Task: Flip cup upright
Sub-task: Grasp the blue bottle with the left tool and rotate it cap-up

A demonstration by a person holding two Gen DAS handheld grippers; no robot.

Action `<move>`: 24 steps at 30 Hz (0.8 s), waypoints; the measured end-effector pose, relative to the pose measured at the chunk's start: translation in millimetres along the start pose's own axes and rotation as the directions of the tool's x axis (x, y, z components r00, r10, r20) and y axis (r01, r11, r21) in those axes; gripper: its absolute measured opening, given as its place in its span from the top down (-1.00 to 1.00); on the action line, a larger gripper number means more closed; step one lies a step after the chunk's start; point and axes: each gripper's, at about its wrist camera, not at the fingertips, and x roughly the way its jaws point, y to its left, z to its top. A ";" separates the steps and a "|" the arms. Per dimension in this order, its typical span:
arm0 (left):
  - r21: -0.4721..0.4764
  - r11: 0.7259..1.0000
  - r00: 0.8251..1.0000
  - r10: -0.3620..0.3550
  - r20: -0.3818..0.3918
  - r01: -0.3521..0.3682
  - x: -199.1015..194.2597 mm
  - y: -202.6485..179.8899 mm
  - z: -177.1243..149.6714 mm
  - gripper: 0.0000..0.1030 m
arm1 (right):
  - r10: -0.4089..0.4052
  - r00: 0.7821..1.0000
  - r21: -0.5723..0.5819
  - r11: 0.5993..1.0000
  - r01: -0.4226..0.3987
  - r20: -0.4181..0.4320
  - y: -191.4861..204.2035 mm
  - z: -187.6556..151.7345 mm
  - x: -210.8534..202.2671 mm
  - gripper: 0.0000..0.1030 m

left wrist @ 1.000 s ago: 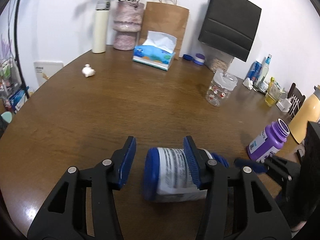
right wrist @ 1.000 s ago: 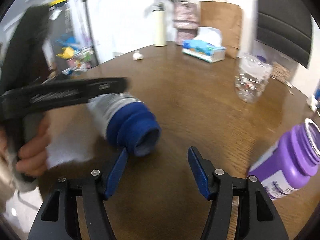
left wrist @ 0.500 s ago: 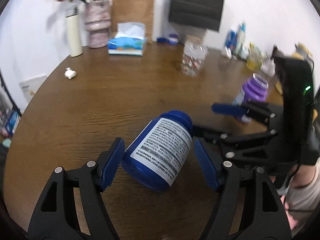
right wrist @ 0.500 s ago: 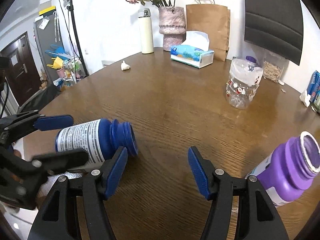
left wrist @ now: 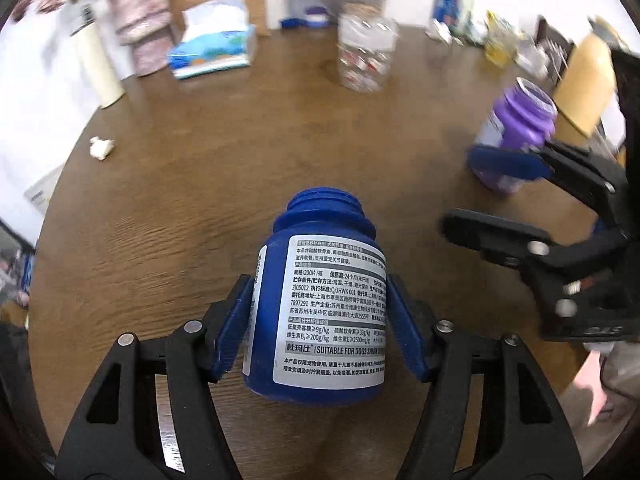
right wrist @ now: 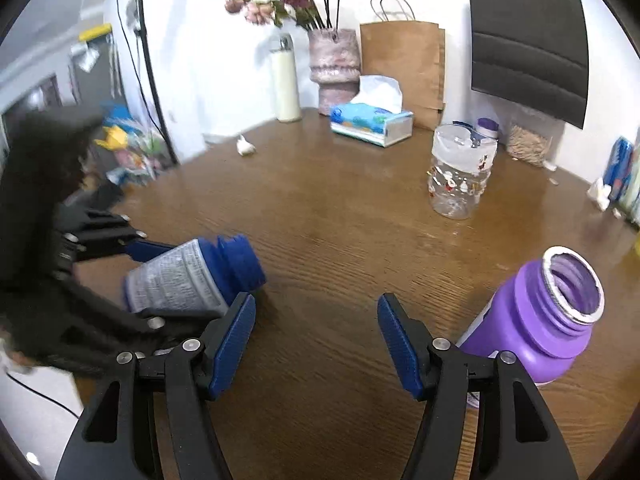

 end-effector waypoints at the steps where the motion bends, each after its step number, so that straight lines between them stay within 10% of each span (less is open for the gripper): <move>1: -0.027 1.000 1.000 0.004 0.023 -0.004 -4.3 5.7 0.4 -0.18 | -0.009 1.000 -0.009 1.000 0.009 0.011 0.3 1.3 -3.5 -0.34; 3: -0.074 0.994 0.988 0.092 0.126 -0.083 -20.5 12.4 6.7 -0.18 | -0.007 1.000 -0.034 0.999 0.008 0.028 2.1 5.7 -8.5 -0.34; 5: -0.115 0.978 0.939 0.201 0.281 -0.175 -41.5 11.6 14.1 -0.18 | 0.060 0.996 -0.045 0.997 -0.057 0.070 -1.2 15.2 -17.2 -0.34; 9: -0.169 0.983 0.841 0.154 0.518 -0.076 -76.4 4.1 25.8 -0.19 | 0.180 0.969 0.016 0.982 -0.186 0.169 -29.1 53.5 -38.1 -0.58; 14: -0.135 0.988 0.789 0.021 0.614 0.079 -78.5 -9.0 49.8 -0.19 | 0.409 0.881 0.002 0.907 -0.422 0.238 -54.0 104.3 -59.8 -0.58; 19: -0.063 0.989 0.726 -0.053 0.685 0.132 -82.4 -19.6 64.3 -0.19 | 0.498 0.856 0.061 0.858 -0.510 0.140 -61.8 147.3 -33.2 -0.58; 24: -0.045 0.991 0.704 -0.058 0.708 0.127 -77.4 -18.2 73.2 -0.17 | 0.655 0.736 0.185 0.713 -0.677 0.169 -91.7 170.7 1.7 -0.26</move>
